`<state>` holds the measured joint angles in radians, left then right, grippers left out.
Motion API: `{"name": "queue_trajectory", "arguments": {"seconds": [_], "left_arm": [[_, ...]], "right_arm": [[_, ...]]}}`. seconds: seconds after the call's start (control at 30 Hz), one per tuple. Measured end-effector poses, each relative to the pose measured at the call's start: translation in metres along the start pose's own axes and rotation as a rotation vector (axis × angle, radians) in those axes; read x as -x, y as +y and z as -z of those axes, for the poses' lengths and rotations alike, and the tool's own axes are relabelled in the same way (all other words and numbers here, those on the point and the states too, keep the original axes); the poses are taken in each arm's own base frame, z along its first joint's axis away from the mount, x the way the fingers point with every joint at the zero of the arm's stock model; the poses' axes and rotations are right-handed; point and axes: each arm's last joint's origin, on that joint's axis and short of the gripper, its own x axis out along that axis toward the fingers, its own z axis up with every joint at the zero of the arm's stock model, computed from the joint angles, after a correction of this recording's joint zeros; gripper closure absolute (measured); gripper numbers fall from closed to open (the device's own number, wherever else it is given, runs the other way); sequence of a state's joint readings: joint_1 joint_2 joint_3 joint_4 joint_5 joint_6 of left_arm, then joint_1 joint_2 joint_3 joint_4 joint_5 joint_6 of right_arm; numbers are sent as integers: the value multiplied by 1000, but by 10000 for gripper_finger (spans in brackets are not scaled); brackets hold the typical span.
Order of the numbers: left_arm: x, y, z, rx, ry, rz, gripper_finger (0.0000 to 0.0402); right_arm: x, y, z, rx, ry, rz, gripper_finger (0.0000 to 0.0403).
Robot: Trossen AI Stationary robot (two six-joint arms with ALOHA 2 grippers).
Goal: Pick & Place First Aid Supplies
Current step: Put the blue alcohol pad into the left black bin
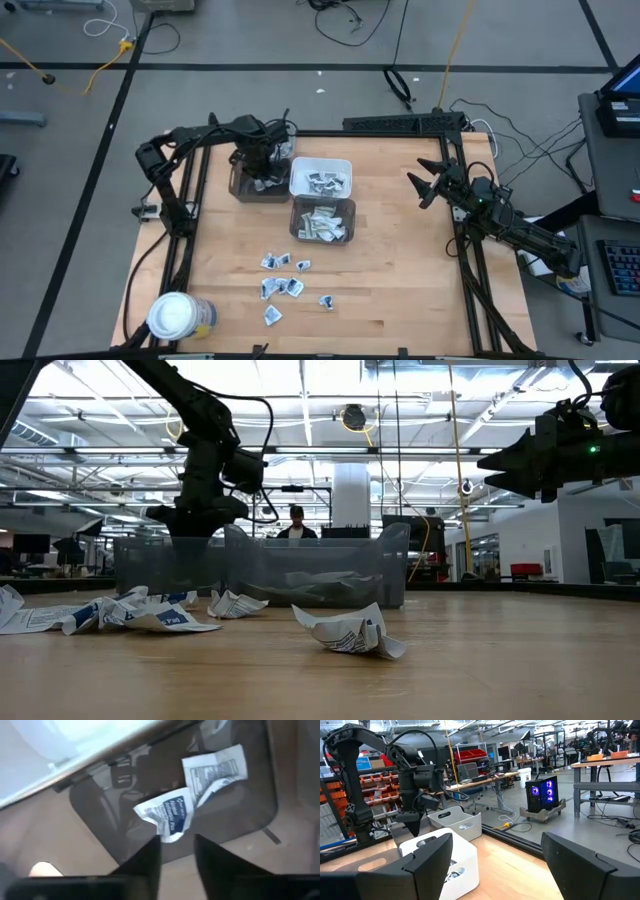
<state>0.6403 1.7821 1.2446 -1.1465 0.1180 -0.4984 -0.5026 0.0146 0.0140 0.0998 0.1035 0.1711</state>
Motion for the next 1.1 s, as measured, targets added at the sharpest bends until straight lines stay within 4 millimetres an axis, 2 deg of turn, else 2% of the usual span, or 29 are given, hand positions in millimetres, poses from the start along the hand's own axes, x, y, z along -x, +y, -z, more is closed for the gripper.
{"name": "queue_trajectory", "arguments": {"seconds": [0.23,0.43,0.57,0.73,1.1], "left_arm": [[5,1,3,18,-5,19,142],[27,2,18,87,-56,49,88],[36,-2,34,104,-46,44,79],[45,-14,58,84,-40,31,89],[34,-80,132,-75,-32,1,117]], "right_arm": [[0,0,0,0,-1,-1,105],[0,0,0,0,-1,0,105],[0,0,0,0,0,0,105],[0,0,0,0,0,-1,105],[0,0,0,0,0,-1,105]]}}
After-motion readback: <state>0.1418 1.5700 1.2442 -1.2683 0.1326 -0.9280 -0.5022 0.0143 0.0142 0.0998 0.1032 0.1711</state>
